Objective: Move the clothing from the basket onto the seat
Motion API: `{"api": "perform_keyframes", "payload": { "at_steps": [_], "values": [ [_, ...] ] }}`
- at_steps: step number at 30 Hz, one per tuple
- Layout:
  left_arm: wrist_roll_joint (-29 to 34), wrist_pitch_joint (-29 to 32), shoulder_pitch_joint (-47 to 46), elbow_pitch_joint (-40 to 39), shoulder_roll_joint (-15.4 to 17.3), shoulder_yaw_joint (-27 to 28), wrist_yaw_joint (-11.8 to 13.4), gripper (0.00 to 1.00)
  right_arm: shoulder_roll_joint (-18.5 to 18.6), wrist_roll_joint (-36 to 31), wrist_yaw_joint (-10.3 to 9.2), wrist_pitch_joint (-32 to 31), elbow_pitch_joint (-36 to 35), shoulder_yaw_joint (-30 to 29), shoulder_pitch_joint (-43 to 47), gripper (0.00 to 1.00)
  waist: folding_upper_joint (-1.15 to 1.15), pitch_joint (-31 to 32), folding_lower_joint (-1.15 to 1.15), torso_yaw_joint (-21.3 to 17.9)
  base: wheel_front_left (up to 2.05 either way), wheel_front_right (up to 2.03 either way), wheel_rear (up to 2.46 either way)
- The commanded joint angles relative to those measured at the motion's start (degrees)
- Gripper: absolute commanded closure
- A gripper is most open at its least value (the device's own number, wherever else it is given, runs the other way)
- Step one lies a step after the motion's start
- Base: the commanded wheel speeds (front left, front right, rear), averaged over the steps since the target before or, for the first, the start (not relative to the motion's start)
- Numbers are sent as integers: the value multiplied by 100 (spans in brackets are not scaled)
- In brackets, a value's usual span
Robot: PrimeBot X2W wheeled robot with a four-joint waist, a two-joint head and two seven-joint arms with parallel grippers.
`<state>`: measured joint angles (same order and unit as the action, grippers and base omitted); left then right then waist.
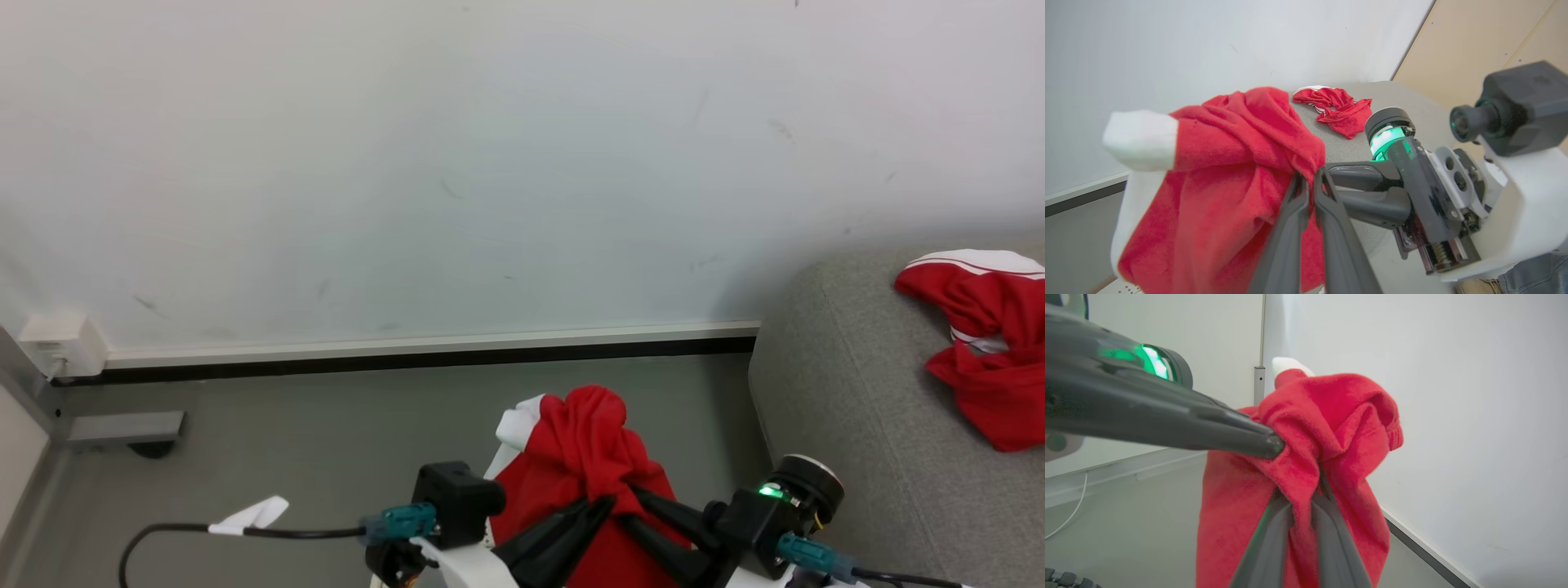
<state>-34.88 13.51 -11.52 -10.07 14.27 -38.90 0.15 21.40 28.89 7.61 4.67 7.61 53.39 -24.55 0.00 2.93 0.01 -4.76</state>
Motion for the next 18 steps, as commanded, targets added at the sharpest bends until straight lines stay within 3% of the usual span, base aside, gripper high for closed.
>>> {"api": "perform_keyframes", "payload": {
  "at_steps": [1, 2, 3, 10, 18],
  "values": [
    [45, -63, 44, -28, 32, 34, 28, 77, 48, 94, -23, 30, 55, -86, 44, 100, 0, -8, -1, -17, 0, 0, 0],
    [79, -110, 45, -16, 29, 50, 33, 54, 61, 90, -24, 37, 56, -145, 74, 100, 0, -15, -1, -37, 0, 0, 0],
    [105, -150, 49, 4, 29, 58, 51, 0, 76, 89, -25, 55, 57, -203, 103, 100, 0, -23, -1, -63, 0, 0, 0],
    [323, -481, 63, 229, 47, 59, 101, 0, 183, 43, -21, 146, -23, -716, 321, 100, 0, -130, -1, -365, 0, 0, 0],
    [558, -1066, -86, 727, -151, -66, -8, 0, 361, -125, -20, 132, -263, -1544, 756, 100, 0, -292, -1, -925, 0, 0, 0]
  ]
}}
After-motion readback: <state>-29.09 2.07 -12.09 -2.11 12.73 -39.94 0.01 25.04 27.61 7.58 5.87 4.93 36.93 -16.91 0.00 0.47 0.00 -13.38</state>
